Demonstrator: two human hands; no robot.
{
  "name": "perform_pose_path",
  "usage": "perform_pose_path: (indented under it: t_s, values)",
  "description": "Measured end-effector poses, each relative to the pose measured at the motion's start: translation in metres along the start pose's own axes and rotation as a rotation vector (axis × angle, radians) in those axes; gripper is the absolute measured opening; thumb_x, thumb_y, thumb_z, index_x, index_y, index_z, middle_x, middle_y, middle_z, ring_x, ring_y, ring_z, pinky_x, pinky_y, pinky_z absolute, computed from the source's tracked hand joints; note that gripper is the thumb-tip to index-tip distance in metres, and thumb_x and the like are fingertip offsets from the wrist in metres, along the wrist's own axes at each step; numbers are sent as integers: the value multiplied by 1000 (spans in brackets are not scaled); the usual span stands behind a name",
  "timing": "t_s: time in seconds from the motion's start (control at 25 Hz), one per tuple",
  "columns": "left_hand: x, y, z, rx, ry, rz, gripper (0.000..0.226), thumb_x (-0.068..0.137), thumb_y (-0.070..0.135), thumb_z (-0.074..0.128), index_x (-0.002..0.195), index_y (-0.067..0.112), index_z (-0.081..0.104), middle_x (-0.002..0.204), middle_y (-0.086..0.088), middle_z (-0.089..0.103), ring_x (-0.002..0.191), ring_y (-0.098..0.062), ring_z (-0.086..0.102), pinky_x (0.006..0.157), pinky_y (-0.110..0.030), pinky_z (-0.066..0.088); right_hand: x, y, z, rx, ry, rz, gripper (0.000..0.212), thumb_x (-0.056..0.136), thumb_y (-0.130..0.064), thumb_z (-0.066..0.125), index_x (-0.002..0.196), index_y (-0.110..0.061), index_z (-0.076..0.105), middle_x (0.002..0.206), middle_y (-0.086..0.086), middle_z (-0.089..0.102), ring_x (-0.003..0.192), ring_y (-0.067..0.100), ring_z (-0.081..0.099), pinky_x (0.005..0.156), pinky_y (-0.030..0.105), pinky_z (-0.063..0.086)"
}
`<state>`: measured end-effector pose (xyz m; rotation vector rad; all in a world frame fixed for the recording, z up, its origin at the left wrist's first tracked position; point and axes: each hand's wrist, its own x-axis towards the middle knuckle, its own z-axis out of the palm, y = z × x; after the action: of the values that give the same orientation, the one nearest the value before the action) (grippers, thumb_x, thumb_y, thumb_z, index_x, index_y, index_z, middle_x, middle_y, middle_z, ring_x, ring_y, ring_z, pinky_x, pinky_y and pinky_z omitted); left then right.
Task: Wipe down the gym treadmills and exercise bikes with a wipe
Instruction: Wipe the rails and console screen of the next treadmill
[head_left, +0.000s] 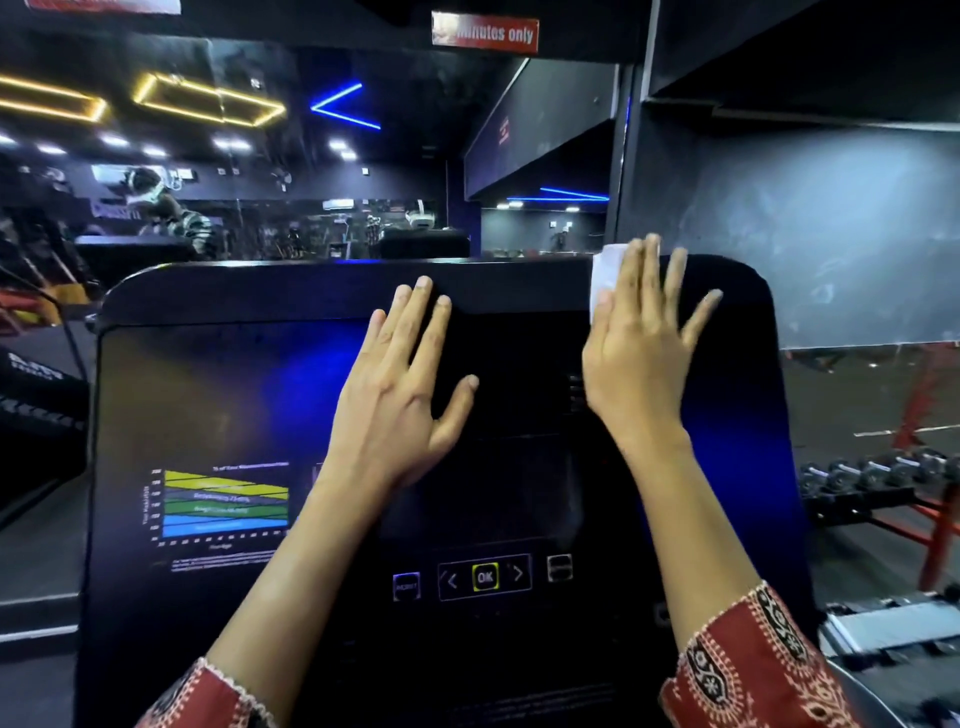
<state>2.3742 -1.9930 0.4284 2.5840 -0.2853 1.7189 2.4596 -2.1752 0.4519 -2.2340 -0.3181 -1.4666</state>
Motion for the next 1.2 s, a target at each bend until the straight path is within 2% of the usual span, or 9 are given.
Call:
perform_pose_path:
  t_s: [0.16,0.2,0.36,0.56,0.64,0.8,0.96,1.08,1.2]
  values:
    - [10,25,14,1,0,4,64,89,38,45,139,-4,42,149,-21,32,139,-35,29,115,-35,12,-11,11,-2,21,-60,-265,55,101,-29,21,151,-4,18,159,11,16,148,23,8,116,46,-10]
    - [13,34,18,-4,-5,11,65,89,38,44,139,-3,42,149,-21,32,139,-34,28,115,-35,12,-7,25,-4,8,-43,-251,55,101,-29,20,151,-5,18,159,10,16,147,22,8,116,46,-10]
    - [18,63,32,-25,-41,63,64,89,37,45,139,-3,42,149,-22,32,139,-34,29,115,-37,15,-10,75,-13,73,-10,118,58,100,-30,17,150,-1,13,159,15,8,148,28,1,116,49,-7]
    - [27,91,49,-18,-48,82,65,88,37,45,138,-3,43,149,-22,32,138,-35,29,114,-38,16,-2,66,-7,118,-55,-262,54,100,-26,22,150,-5,20,158,11,18,147,23,9,117,44,-4]
    - [31,100,54,-17,-46,84,65,88,38,45,138,-3,43,149,-22,33,138,-35,29,114,-37,16,19,83,-8,140,-19,-221,52,100,-24,24,149,-4,26,157,12,23,146,26,15,118,43,0]
    - [32,112,61,-19,-25,66,63,89,37,45,139,-2,43,150,-22,32,139,-34,27,115,-34,11,13,109,-11,217,79,35,49,97,-6,40,144,4,33,155,25,19,145,37,13,119,45,4]
    - [29,116,62,-10,-22,60,62,90,37,45,138,-2,44,150,-21,32,139,-34,28,115,-35,13,-5,111,-9,313,150,-68,46,88,12,49,134,9,47,138,27,46,133,38,42,114,51,28]
    - [26,115,59,-19,-32,57,62,90,37,45,139,-1,44,150,-19,32,139,-32,28,115,-35,14,-9,105,-11,322,125,-112,43,95,-1,44,138,7,42,142,23,45,137,35,38,115,46,27]
    - [17,112,56,-27,-39,48,62,90,38,45,139,0,43,151,-18,32,140,-30,27,115,-34,13,-34,90,-17,311,4,-310,47,99,-15,38,142,4,38,149,19,37,142,30,29,118,41,19]
